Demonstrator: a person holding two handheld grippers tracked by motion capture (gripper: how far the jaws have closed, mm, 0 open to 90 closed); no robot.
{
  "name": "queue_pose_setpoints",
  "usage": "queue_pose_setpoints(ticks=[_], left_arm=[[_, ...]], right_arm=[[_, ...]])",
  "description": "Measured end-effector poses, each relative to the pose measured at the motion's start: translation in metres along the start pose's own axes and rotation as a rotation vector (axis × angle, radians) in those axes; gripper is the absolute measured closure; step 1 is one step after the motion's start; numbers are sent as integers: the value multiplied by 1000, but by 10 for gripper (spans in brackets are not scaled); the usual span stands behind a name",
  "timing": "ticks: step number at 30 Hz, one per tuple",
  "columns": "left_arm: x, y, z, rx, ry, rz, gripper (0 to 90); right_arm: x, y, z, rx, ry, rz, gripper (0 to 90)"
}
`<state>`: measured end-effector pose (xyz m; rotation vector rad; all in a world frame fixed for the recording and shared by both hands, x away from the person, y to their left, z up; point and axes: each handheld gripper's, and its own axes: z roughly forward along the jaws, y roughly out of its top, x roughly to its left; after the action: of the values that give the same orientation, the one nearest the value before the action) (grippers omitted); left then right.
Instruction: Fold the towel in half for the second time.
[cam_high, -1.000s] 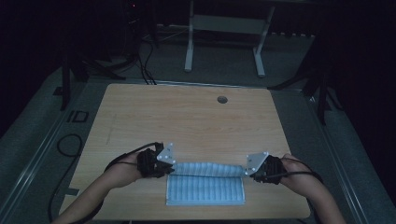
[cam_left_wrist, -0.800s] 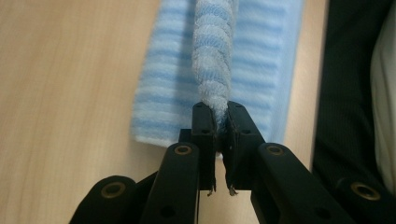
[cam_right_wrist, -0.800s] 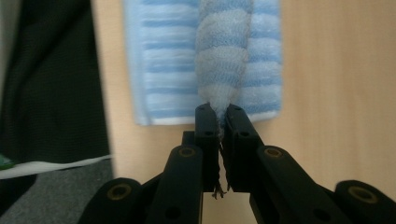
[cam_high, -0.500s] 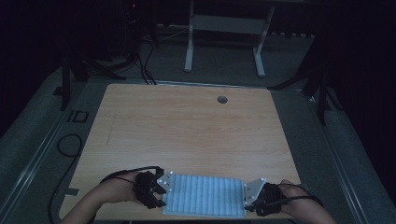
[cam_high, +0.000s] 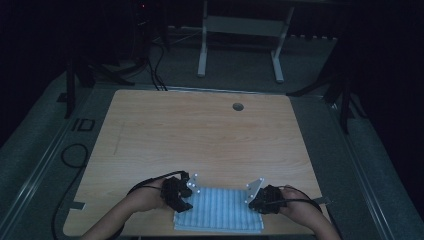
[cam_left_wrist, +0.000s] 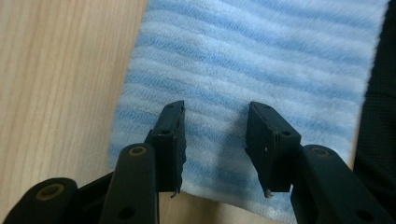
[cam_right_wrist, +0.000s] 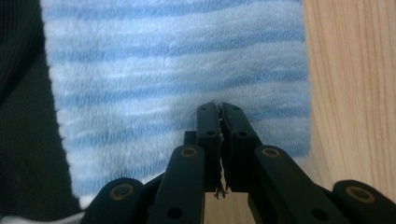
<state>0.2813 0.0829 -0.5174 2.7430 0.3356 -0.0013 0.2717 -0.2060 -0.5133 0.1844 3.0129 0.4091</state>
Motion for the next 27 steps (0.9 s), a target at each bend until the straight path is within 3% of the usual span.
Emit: queue_pose_setpoints(ticks=[12,15,20,27], left_arm=[[51,-5,-2,-39,26,-84,570],[67,-7,-2,-49,24,-124,570],[88,-3,-3,-24,27,-153,570],[116,7,-3,25,53,-166,569]], right_arm=[[-54,6,9,-58,-12,74,857],[-71,11,12,-59,-14,96,856],[-97,21,16,-48,-7,114,851],[-128,37,21,9,-9,136,837]])
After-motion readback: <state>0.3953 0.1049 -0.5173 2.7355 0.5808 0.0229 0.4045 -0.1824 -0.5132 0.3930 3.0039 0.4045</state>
